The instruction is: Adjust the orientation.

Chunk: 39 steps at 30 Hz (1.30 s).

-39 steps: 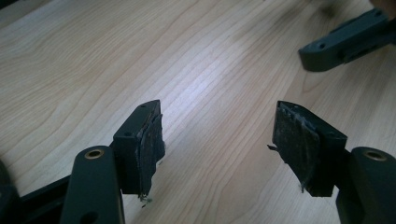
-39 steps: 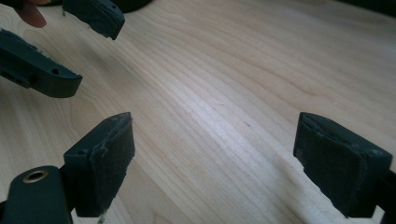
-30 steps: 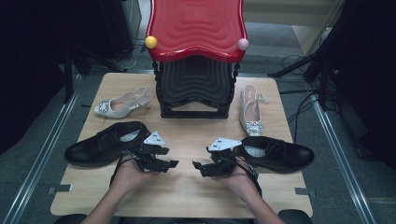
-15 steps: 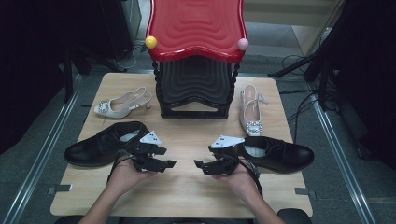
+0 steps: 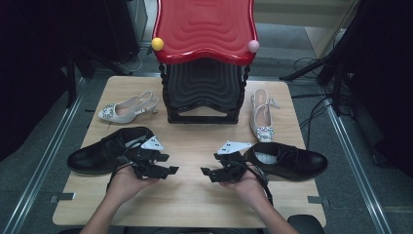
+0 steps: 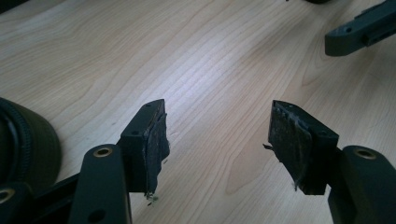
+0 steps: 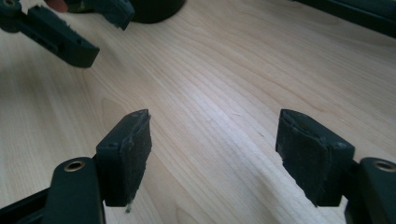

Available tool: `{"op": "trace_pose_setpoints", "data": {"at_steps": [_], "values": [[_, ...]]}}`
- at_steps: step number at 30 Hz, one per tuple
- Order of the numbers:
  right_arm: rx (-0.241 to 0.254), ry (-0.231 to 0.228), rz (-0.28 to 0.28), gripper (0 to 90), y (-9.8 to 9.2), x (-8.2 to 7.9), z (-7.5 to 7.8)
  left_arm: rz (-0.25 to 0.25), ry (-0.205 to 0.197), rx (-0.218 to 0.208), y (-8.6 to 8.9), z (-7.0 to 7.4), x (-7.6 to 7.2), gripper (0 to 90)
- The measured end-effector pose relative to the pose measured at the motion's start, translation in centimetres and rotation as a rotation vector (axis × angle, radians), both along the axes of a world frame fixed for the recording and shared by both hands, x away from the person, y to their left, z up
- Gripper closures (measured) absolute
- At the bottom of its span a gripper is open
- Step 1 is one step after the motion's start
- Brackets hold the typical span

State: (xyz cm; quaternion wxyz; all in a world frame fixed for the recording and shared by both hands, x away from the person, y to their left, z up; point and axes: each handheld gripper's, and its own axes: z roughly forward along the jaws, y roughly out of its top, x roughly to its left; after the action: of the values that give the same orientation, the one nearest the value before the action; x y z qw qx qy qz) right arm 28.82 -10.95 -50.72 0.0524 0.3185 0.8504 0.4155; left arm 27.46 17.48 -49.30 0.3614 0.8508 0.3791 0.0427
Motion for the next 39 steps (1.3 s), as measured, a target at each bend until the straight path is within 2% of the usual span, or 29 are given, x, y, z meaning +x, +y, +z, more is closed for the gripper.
{"op": "trace_pose_setpoints", "data": {"at_steps": [3,4,5,13,17,22,24,30,35,39], "values": [[0.001,0.003,0.01,29.8,0.1,0.0,0.0,0.011,0.013,-0.004,0.2,0.2,-0.1,39.1],[0.004,0.014,0.026,31.7,0.3,0.1,0.0,0.024,0.041,-0.01,0.4,0.3,-0.1,41.3],[0.005,0.017,0.03,32.1,0.4,0.1,0.0,0.022,0.043,-0.006,0.5,0.4,-0.2,41.5],[-0.011,0.028,0.068,32.8,1.0,0.4,-0.1,0.045,0.037,-0.01,1.3,1.1,-0.6,42.3],[-0.013,0.038,0.081,34.7,1.3,0.6,-0.2,0.056,0.031,0.002,1.7,1.4,-0.7,41.5],[-0.012,0.046,0.092,34.8,1.6,0.7,-0.3,0.083,0.021,-0.002,2.7,2.2,-0.8,41.0],[-0.011,0.047,0.095,34.8,1.7,0.7,-0.3,0.094,0.03,-0.007,3.1,2.6,-0.7,40.5],[-0.016,0.068,0.097,34.8,1.8,0.7,-0.5,0.1,0.024,-0.007,3.4,3.3,-0.4,40.4],[-0.026,0.06,0.097,34.8,1.7,0.6,-0.5,0.109,0.014,0.005,3.6,4.2,0.2,40.5],[-0.023,0.071,0.086,34.7,1.6,0.6,-0.5,0.115,0.018,0.013,3.8,5.0,0.8,40.5]]}}
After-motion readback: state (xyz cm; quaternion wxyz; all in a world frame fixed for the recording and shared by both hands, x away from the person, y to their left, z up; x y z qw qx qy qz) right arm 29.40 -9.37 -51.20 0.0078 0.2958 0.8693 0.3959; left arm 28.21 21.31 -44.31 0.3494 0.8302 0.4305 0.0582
